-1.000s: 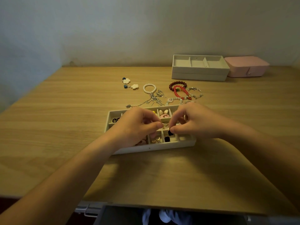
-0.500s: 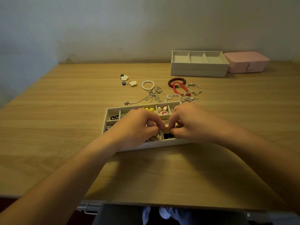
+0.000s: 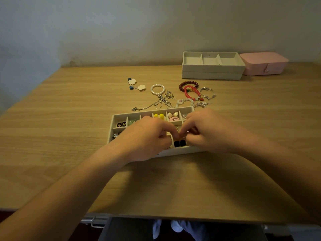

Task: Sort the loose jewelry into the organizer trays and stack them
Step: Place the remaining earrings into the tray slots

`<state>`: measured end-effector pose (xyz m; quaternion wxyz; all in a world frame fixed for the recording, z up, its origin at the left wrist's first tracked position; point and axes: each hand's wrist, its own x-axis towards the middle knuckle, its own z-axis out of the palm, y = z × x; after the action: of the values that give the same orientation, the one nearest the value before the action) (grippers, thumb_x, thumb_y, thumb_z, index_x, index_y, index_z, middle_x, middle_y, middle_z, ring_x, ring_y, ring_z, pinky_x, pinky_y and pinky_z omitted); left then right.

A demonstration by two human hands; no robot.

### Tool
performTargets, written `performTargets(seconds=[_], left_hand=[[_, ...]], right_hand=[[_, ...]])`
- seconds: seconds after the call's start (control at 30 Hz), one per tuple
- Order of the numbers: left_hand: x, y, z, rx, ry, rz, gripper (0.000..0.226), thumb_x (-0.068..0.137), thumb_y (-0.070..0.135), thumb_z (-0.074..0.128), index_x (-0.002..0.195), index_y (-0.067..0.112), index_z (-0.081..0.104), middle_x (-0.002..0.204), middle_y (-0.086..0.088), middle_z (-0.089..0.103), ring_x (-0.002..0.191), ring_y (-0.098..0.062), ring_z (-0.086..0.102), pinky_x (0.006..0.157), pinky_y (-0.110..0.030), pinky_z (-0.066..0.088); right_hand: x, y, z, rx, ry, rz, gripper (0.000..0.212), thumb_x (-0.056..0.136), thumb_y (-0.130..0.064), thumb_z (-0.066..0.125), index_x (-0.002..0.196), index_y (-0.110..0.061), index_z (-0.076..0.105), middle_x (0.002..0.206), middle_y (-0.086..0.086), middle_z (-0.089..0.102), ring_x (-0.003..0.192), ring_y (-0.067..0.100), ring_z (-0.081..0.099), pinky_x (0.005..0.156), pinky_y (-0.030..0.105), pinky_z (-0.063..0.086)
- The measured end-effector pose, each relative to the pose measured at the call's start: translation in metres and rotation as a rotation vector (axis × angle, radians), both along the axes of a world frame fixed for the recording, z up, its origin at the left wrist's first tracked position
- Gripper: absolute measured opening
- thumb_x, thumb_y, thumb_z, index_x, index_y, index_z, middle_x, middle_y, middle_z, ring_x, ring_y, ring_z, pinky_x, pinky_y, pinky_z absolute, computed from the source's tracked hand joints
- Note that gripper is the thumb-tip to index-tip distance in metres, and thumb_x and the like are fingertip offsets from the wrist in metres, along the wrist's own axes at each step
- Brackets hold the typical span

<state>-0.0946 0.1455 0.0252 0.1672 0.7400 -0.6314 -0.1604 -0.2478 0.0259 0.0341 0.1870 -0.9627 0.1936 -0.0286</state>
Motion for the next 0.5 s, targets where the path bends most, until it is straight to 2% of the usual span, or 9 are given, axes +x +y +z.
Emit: performTargets(seconds=[0.07, 0.2, 0.33, 0.5], left_hand=[[-0.0011, 0.0007, 0.0, 0.01, -0.008, -0.016, 0.033, 0.088, 0.019, 0.055, 0.103, 0.043, 0.073, 0.066, 0.003, 0.063, 0.058, -0.001, 0.05, 0.048, -0.017, 0.03], [-0.0005, 0.0007, -0.0005, 0.001, 0.018, -0.012, 0.033, 0.088, 0.019, 0.056, 0.102, 0.042, 0.075, 0.064, 0.002, 0.063, 0.054, -0.002, 0.048, 0.047, -0.017, 0.032], [0.0005, -0.0013, -0.0006, 0.006, 0.059, -0.002, 0.031, 0.088, 0.017, 0.057, 0.098, 0.039, 0.076, 0.062, 0.0, 0.064, 0.05, -0.003, 0.047, 0.047, -0.016, 0.033], [0.0028, -0.0029, -0.0033, -0.011, 0.097, 0.0, 0.031, 0.087, 0.016, 0.057, 0.096, 0.038, 0.076, 0.063, 0.0, 0.061, 0.051, -0.006, 0.045, 0.05, -0.022, 0.034]], right_hand=[[-0.0016, -0.002, 0.0011, 0.018, 0.016, 0.007, 0.026, 0.094, -0.017, 0.06, 0.108, -0.028, 0.08, 0.085, -0.015, 0.065, 0.079, 0.005, 0.058, 0.063, 0.013, 0.04], [-0.0031, -0.0033, 0.0004, 0.02, 0.033, 0.012, 0.027, 0.094, -0.016, 0.059, 0.108, -0.028, 0.079, 0.087, -0.014, 0.065, 0.08, 0.003, 0.058, 0.067, 0.013, 0.043], [-0.0017, -0.0031, -0.0002, -0.004, 0.036, 0.01, 0.026, 0.095, -0.017, 0.058, 0.106, -0.027, 0.08, 0.089, -0.011, 0.069, 0.082, 0.006, 0.06, 0.072, 0.021, 0.052], [-0.0032, -0.0051, -0.0035, 0.003, -0.017, 0.008, 0.025, 0.094, -0.018, 0.06, 0.106, -0.028, 0.08, 0.089, -0.013, 0.067, 0.082, 0.003, 0.059, 0.067, 0.013, 0.043]])
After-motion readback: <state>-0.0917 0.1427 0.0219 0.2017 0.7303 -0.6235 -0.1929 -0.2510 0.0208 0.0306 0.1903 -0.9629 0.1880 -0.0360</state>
